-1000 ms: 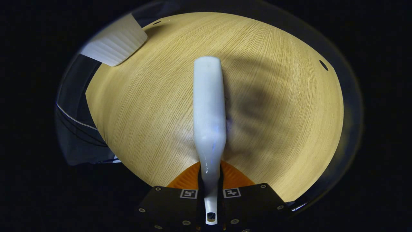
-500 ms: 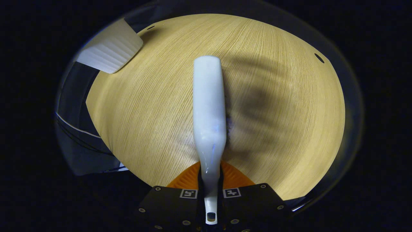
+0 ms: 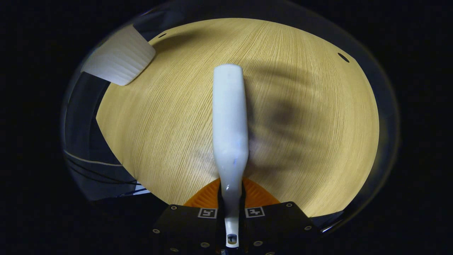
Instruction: Pick up the small broom and dustpan from the desktop, sweep the trash into the dustpan with the broom, and then empty the trash into the garbage bin.
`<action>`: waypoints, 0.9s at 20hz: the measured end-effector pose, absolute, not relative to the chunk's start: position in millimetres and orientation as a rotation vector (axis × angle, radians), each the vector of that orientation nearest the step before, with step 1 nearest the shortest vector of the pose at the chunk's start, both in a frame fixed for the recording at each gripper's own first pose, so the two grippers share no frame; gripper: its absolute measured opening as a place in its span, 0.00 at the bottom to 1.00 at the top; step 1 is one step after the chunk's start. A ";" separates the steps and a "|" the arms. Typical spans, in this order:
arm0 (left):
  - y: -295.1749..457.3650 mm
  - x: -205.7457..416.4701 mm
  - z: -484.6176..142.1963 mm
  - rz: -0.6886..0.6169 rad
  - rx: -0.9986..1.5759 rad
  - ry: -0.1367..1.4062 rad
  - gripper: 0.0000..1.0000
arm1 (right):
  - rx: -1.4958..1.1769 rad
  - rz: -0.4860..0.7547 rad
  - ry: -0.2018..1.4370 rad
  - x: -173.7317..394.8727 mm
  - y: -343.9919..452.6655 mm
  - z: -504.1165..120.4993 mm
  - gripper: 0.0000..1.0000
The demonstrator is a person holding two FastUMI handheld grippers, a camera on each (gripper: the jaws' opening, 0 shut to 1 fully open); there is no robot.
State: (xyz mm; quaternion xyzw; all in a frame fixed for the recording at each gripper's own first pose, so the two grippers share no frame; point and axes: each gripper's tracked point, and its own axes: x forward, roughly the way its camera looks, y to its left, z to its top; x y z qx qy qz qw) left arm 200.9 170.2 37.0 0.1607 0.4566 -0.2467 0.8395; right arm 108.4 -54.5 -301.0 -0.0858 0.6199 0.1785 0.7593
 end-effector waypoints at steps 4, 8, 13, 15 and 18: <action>136.7 196.7 -14.5 -0.560 0.257 1.034 0.29 | -0.142 0.382 1.338 101.2 -55.5 -301.2 0.14; 127.4 203.0 -80.7 -0.475 0.151 1.092 0.30 | -0.080 0.333 1.324 103.8 -56.4 -298.3 0.14; 120.6 186.0 -179.1 -0.377 0.018 1.182 0.30 | -0.002 0.201 1.282 115.5 -53.9 -292.9 0.14; 123.0 183.4 -219.8 -0.309 -0.011 1.221 0.29 | 0.017 0.158 1.262 116.4 -55.6 -291.7 0.14; 137.7 179.5 -262.6 -0.241 -0.036 1.256 0.29 | 0.016 0.107 1.253 114.7 -55.8 -295.4 0.14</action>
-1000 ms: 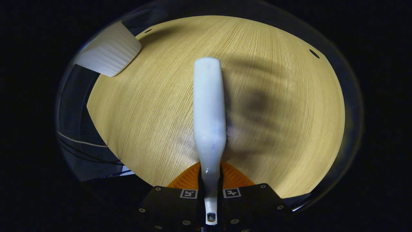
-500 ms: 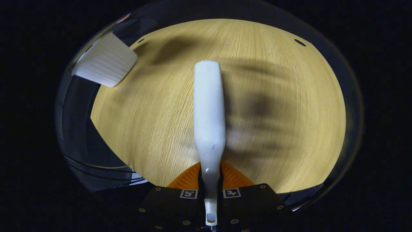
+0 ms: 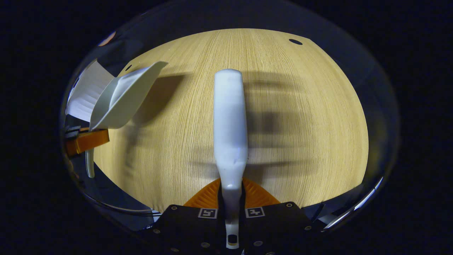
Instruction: Pick up the small broom and dustpan from the desktop, sweep the trash into the dustpan with the broom, and then empty the trash into the garbage bin.
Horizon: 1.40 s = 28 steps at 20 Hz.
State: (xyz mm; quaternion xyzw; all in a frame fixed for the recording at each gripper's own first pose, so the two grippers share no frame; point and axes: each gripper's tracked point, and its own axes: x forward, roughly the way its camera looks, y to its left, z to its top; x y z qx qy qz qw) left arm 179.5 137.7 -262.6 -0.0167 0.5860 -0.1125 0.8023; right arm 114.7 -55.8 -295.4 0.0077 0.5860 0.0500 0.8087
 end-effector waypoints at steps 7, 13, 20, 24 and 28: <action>143.1 161.5 -289.6 -0.171 -0.091 1.312 0.30 | -0.031 0.104 1.281 111.9 -58.5 -298.6 0.14; 143.3 165.0 -293.2 -0.158 -0.120 1.321 0.30 | -0.058 0.119 1.266 114.8 -59.4 -305.7 0.18; 179.0 204.5 -283.9 -0.148 -0.078 1.329 0.38 | -0.002 0.122 1.277 109.2 -58.6 -306.0 0.48; 204.9 236.5 -280.3 -0.169 -0.114 1.349 0.75 | 0.010 0.122 1.271 110.7 -59.0 -303.1 0.88; 251.5 279.6 -268.9 -0.144 -0.112 1.330 0.99 | -0.008 0.108 1.238 112.9 -66.1 -300.7 0.96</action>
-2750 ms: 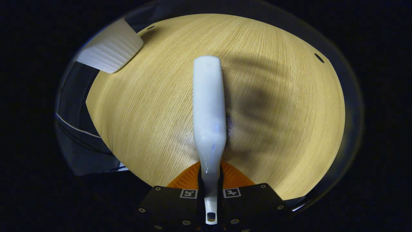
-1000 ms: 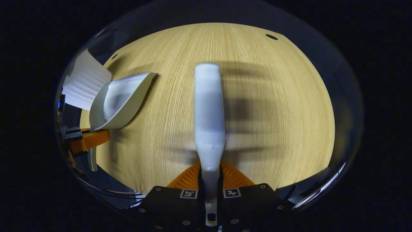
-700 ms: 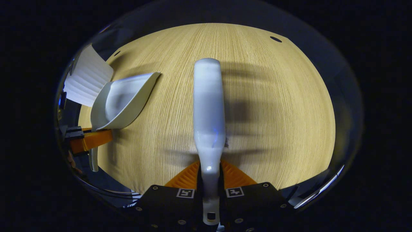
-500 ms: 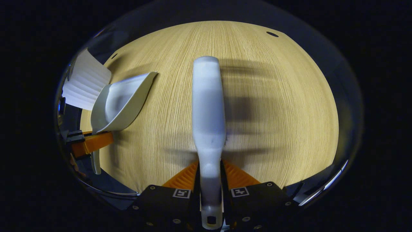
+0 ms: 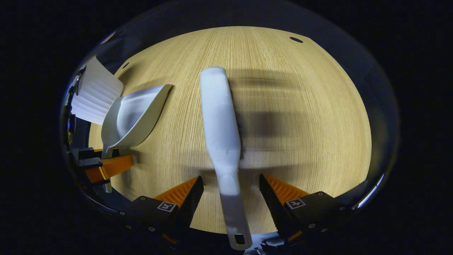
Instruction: Pick up the small broom and dustpan from the desktop, sweep the trash into the dustpan with the broom, and then empty the trash into the garbage bin.
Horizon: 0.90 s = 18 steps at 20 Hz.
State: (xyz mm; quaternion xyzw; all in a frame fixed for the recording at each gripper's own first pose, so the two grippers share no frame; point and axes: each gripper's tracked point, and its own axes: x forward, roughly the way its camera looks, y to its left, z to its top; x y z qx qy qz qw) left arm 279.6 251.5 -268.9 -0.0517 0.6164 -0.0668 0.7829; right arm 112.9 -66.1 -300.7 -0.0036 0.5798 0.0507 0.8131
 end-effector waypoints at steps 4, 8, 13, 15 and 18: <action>311.8 340.5 -220.8 -0.141 -0.104 1.217 0.99 | 0.049 0.130 1.130 117.0 -61.7 -262.4 0.96; 380.7 340.3 -156.9 -0.124 -0.109 0.999 0.99 | 0.097 0.145 0.969 128.9 -58.1 -199.5 0.96; 362.1 355.7 -86.2 -0.158 -0.103 0.712 0.99 | 0.084 0.166 0.650 152.9 -48.5 -84.1 0.95; 365.7 360.1 -77.8 -0.176 -0.106 0.591 0.99 | 0.084 0.177 0.503 157.8 -46.0 -25.1 0.96; 368.5 350.5 -82.0 -0.181 -0.068 0.428 0.96 | 0.065 0.178 0.295 152.9 -52.4 15.2 0.95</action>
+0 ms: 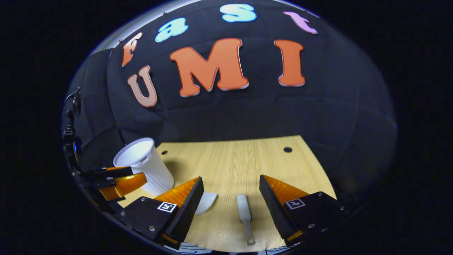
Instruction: Pick up the small broom and dustpan from the desktop, sweep the trash into the dustpan with the broom, and then empty the trash into the garbage bin.
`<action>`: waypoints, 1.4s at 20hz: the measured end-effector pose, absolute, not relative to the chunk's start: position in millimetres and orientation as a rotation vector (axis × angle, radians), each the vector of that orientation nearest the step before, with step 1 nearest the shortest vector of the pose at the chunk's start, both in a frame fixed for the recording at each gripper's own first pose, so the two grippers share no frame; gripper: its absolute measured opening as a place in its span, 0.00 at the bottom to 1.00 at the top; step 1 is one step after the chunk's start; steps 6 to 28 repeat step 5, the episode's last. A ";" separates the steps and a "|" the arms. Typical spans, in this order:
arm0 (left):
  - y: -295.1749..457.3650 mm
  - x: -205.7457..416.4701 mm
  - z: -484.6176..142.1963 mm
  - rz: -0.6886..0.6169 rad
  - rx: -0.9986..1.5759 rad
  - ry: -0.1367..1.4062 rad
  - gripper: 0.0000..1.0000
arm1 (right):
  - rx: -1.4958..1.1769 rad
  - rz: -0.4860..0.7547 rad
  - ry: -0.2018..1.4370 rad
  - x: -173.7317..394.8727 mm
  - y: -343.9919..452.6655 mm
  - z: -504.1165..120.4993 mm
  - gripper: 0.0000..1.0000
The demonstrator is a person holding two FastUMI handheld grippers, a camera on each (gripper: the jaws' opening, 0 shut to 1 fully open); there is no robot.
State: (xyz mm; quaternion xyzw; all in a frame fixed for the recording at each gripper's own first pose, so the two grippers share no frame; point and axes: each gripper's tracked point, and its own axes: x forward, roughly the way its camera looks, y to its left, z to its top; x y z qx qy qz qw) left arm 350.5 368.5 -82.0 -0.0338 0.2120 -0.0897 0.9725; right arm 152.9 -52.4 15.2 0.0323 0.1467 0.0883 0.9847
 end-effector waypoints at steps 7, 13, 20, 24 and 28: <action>372.0 352.2 -99.3 -0.154 -0.056 0.320 0.98 | 0.021 0.144 0.042 129.5 -75.9 61.1 0.95; 372.0 352.2 -99.3 -0.154 -0.056 0.320 0.98 | 0.021 0.144 0.042 129.5 -75.9 61.1 0.95; 372.0 352.2 -99.3 -0.154 -0.056 0.320 0.98 | 0.021 0.144 0.042 129.5 -75.9 61.1 0.95; 372.0 352.2 -99.3 -0.154 -0.056 0.320 0.98 | 0.021 0.144 0.042 129.5 -75.9 61.1 0.95; 372.0 352.2 -99.3 -0.154 -0.056 0.320 0.98 | 0.021 0.144 0.042 129.5 -75.9 61.1 0.95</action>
